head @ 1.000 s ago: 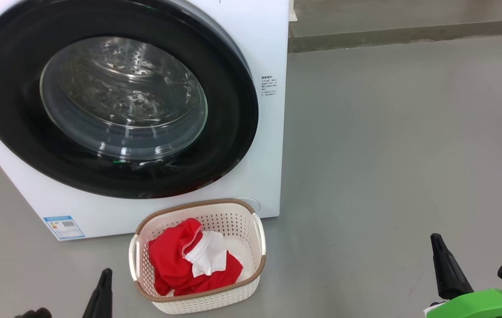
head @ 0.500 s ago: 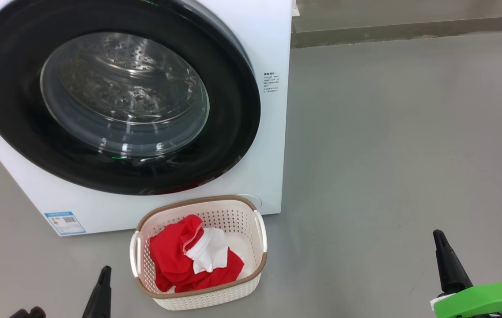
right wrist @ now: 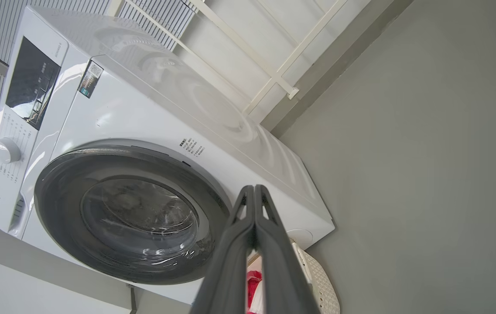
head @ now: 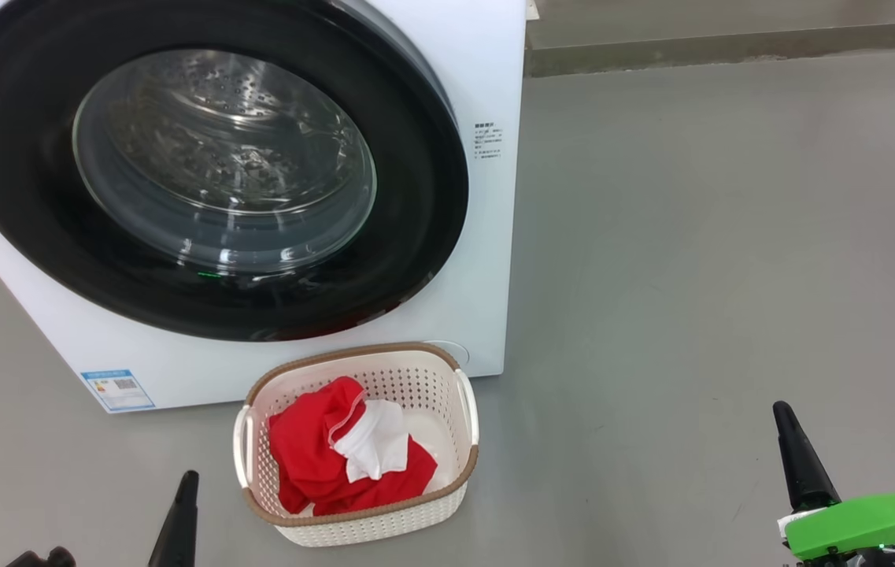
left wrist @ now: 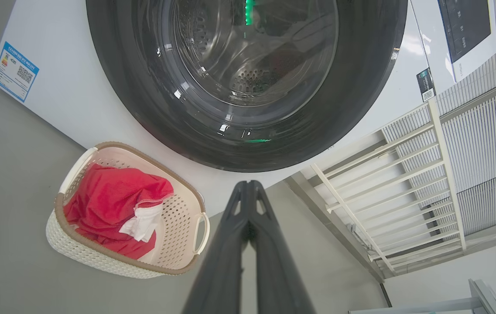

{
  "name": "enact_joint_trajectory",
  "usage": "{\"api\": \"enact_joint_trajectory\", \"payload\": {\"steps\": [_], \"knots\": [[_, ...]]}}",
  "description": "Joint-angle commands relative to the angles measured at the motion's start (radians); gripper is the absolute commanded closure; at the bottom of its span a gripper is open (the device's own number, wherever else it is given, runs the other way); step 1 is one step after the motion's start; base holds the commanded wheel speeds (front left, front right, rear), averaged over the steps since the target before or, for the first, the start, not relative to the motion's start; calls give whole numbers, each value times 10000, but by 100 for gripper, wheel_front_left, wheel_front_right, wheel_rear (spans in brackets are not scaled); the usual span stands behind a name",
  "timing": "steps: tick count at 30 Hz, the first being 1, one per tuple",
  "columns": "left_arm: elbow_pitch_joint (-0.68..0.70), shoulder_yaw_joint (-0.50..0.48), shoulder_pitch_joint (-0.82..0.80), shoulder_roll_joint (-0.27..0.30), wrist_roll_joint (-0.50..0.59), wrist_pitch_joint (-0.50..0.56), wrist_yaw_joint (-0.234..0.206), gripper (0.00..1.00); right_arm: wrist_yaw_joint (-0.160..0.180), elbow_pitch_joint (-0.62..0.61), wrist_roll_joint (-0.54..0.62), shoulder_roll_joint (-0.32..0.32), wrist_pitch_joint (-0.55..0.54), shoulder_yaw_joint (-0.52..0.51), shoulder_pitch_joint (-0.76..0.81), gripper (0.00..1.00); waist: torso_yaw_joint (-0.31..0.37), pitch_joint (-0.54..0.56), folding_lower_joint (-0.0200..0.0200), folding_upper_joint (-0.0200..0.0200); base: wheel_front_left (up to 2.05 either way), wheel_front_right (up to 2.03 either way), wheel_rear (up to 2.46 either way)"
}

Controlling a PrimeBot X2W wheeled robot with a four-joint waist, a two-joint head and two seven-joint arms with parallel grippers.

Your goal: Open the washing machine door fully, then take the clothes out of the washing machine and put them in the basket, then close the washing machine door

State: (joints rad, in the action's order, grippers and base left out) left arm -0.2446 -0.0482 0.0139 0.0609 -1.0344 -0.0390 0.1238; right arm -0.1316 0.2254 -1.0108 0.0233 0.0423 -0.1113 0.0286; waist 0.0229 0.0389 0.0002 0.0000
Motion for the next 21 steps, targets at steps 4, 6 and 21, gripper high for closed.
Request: {"api": "enact_joint_trajectory", "payload": {"steps": [4, 6, 21], "knots": [[171, -298, -634, 57, -790, 202, 44, 100, 5, -186, -822, 177, -200, 83, -626, 100, -28, -49, -1, 0, 0, 0, 0], [164, -314, -660, 50, -1002, 259, 45, 100, 5, -169, -1042, 181, -258, 78, -657, 100, -37, -65, -1, 0, 0, 0, 0], [109, -423, -838, 0, -2507, 661, 52, 100, 7, -54, -2611, 209, -670, 46, -882, 100, -98, -177, -1, 0, 0, 0, 0]]}}
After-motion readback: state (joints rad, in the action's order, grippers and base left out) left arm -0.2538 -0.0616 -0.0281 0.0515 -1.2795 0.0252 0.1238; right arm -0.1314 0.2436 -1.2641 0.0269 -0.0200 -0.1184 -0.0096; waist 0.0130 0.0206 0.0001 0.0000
